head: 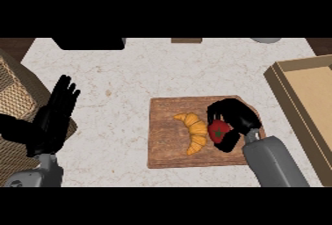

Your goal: Pick the tomato from the cutting board and place it in the cardboard box

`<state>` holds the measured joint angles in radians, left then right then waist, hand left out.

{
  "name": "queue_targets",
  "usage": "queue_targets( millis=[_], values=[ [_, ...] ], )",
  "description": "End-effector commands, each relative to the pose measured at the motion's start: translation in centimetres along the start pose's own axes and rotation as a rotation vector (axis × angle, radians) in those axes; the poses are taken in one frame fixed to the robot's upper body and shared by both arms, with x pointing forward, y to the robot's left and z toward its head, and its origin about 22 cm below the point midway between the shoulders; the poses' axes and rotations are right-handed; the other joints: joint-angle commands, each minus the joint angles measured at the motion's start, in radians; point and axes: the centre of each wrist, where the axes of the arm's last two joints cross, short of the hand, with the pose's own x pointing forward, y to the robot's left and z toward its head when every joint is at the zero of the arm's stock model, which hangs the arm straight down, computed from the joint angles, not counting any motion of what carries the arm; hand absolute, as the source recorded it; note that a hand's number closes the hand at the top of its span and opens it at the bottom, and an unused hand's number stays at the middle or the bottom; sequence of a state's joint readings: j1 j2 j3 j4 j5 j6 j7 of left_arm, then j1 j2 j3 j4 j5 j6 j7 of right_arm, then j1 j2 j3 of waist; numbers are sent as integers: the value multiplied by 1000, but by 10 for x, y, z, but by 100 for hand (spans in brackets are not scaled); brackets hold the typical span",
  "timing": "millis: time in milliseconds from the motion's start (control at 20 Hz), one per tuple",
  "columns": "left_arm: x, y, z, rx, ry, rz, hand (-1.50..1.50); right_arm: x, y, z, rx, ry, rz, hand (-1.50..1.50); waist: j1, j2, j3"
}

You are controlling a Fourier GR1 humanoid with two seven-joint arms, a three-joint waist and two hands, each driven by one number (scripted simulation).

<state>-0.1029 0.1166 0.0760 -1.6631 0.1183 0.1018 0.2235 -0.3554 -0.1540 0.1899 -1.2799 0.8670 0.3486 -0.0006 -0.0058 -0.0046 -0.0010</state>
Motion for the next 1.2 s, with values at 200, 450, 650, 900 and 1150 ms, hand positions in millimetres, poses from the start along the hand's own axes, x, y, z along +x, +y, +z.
queue_targets(
  millis=[200, 450, 650, 900, 1150],
  values=[
    [0, 6, 10, -3, -2, 4, 0, 92, 13, 19, -260, 153, 193, 150, -1, -3, 0],
    [-5, 3, 2, -2, -2, -1, 0, 145, 22, 47, -324, 96, 246, 150, 1, 1, 0],
    [-4, -3, 6, -2, 2, 0, 0, 169, -10, 72, -362, 51, 316, 150, 2, 1, 1],
    [-4, -6, 6, -8, -6, -15, 0, 175, -34, 100, -625, 88, 63, 150, 3, 0, 1],
    [5, 5, 2, 1, -17, -13, 0, 161, -69, 119, -838, 229, 39, 150, -1, 1, 1]
  ],
)
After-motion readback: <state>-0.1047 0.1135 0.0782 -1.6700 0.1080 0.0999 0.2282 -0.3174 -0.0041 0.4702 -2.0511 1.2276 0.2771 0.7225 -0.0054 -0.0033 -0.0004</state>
